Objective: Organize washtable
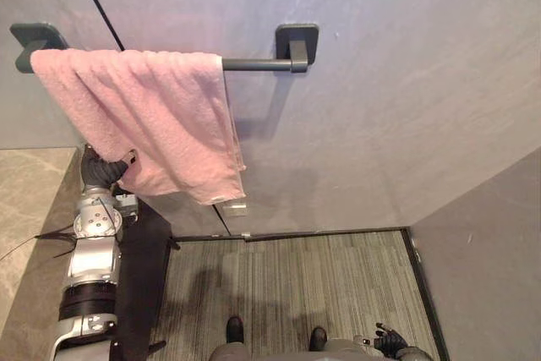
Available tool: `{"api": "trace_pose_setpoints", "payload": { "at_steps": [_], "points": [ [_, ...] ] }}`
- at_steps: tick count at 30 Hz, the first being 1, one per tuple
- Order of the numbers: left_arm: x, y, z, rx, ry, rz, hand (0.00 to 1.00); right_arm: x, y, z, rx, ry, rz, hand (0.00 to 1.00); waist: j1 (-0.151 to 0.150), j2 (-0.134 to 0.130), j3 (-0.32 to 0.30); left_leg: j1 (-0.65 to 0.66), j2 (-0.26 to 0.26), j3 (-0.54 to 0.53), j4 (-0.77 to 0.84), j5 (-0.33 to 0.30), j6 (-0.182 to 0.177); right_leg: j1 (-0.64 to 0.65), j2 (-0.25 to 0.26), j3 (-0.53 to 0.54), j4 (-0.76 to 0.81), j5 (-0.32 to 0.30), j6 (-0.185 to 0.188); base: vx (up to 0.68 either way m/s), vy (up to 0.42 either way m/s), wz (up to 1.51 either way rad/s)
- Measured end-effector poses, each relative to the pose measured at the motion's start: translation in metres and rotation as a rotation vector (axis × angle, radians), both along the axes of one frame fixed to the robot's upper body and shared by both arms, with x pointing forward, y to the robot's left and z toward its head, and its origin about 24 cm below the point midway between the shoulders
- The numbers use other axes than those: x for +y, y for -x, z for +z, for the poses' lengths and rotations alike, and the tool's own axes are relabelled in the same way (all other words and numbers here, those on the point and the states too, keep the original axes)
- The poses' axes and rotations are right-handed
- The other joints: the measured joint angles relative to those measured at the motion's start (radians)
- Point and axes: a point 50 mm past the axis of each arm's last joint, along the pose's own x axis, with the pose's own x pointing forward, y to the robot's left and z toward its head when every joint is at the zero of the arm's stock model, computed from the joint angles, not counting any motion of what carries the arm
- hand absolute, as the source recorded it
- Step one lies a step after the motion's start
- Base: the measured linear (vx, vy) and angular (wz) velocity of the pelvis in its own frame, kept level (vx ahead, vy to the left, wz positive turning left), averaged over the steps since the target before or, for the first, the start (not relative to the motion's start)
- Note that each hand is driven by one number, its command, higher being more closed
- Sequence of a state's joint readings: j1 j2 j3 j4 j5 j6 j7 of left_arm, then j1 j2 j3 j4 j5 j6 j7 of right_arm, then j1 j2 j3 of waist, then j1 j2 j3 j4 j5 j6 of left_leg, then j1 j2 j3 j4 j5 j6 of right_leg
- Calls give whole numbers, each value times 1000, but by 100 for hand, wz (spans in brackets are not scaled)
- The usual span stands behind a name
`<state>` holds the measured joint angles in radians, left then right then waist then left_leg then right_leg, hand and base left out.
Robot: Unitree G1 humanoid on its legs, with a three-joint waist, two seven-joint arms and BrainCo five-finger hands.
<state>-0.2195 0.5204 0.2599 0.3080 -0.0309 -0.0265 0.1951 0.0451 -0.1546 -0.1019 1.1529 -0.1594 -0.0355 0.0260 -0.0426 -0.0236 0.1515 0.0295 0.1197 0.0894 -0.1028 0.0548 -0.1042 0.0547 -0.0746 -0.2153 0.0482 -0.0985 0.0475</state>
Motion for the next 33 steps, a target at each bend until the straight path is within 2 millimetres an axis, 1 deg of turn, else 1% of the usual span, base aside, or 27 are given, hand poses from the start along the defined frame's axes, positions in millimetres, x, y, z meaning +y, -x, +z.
{"api": "trace_pose_setpoints", "payload": {
  "at_steps": [3, 11, 13, 14, 15, 16, 17, 18, 19, 20, 21, 22, 23, 25, 26, 28, 32, 33],
  "points": [
    [-3, -2, -4, 15, 7, -15, 100, 0, 0, 0, 0, 0, 0, 0, 1, 0, 0, 0, 0, 0, 0, 0, 0, 0, 0, 0, 0, 0, 0, 0, 0, 0],
    [-2, -2, -4, 8, 38, -12, 100, 0, -2, 1, -12, -3, -6, 0, 1, 0, 0, 0, 0, 2, 0, 0, 0, 0, 0, 1, -1, 0, 0, 0, 0, 0],
    [1, -1, -3, 0, 41, 1, 100, 1, -22, 11, -108, 7, 49, 0, 1, 0, 0, -2, 1, 7, 0, -1, 0, -6, 0, 7, -1, 1, -1, 0, 0, -6],
    [1, 0, -3, -1, 42, 3, 100, 2, -26, 13, -127, 6, 54, 0, 1, 0, 0, -3, 1, 9, 0, -1, 0, -8, 0, 8, -1, 2, -2, 0, 0, -13],
    [5, 1, -1, -10, 46, 18, 100, 3, -45, 25, -221, 7, 103, 0, -1, -1, 1, -4, 2, 15, 0, -1, 0, -12, 0, 15, -2, 6, -2, -5, 2, -24],
    [7, 2, 1, -22, 49, 30, 100, 8, -77, 50, -379, -6, 187, 0, 1, 0, 1, -10, 4, 25, 0, 0, 0, -26, 2, 31, -3, 15, -4, -8, 4, -25],
    [8, 3, 2, -27, 49, 31, 100, 11, -89, 63, -446, -13, 230, 0, -1, 0, 1, -15, 4, 25, 1, 0, 0, -31, 3, 33, -6, 19, -4, -20, 12, -22],
    [7, 2, 3, -35, 54, 27, 100, 17, -109, 89, -576, -40, 302, 0, -1, -1, 1, -22, 5, 27, 4, 0, 0, -39, 3, 37, -9, 27, -4, -15, 10, -9],
    [7, 2, 3, -36, 57, 27, 100, 20, -117, 101, -631, -53, 341, 0, -1, -1, 1, -22, 5, 28, 7, 1, 0, -41, 4, 40, -9, 31, -5, -9, 16, -8],
    [7, 2, 3, -38, 63, 27, 100, 26, -129, 119, -708, -79, 395, 0, 0, -1, 1, -22, 5, 28, 8, 1, 0, -41, 4, 45, -9, 35, -10, -4, 18, -4],
    [7, 2, 3, -41, 69, 26, 100, 33, -142, 143, -800, -101, 469, 0, 2, -1, 1, -20, 5, 28, 8, 2, -1, -40, 5, 51, -8, 41, -15, 0, 0, 0],
    [7, 3, 3, -42, 74, 26, 100, 39, -149, 164, -871, -126, 541, 0, 3, -3, 0, -19, 5, 25, 8, 2, -1, -39, 5, 52, -7, 45, -15, 0, 0, 0],
    [7, 3, 3, -42, 76, 25, 100, 43, -152, 173, -902, -139, 572, 0, 3, -3, -1, -19, 5, 25, 8, 2, -1, -39, 4, 53, -5, 46, -15, -26, 26, 4],
    [5, 3, 1, -35, 74, 18, 100, 55, -154, 204, -993, -171, 715, 0, 8, -5, -1, -14, 6, 21, 8, 2, 0, -39, 3, 56, 7, 50, -19, -27, 24, 5],
    [5, 3, 2, -36, 73, 18, 100, 59, -154, 211, -1012, -181, 748, 0, 9, -4, -1, -14, 7, 21, 8, 3, 1, -39, 3, 57, 7, 54, -26, -35, 34, 2],
    [5, 3, 4, -41, 68, 15, 100, 71, -154, 232, -1069, -207, 857, 0, 14, -5, -1, -9, 13, 22, 8, 5, 4, -39, 3, 58, 14, 69, -23, -46, 33, -3],
    [4, 4, 12, -66, 45, 2, 100, 76, -158, 254, -1119, -218, 942, 0, 16, -5, -1, 13, 11, 22, 7, 5, 4, -30, 3, 61, 38, 69, -22, -55, 18, -2],
    [5, 4, 13, -67, 41, 2, 100, 76, -160, 258, -1127, -212, 950, 0, 16, -5, -1, 13, 10, 22, 6, 6, 5, -31, 3, 61, 38, 69, -22, -53, 7, -2]
  ]
}}
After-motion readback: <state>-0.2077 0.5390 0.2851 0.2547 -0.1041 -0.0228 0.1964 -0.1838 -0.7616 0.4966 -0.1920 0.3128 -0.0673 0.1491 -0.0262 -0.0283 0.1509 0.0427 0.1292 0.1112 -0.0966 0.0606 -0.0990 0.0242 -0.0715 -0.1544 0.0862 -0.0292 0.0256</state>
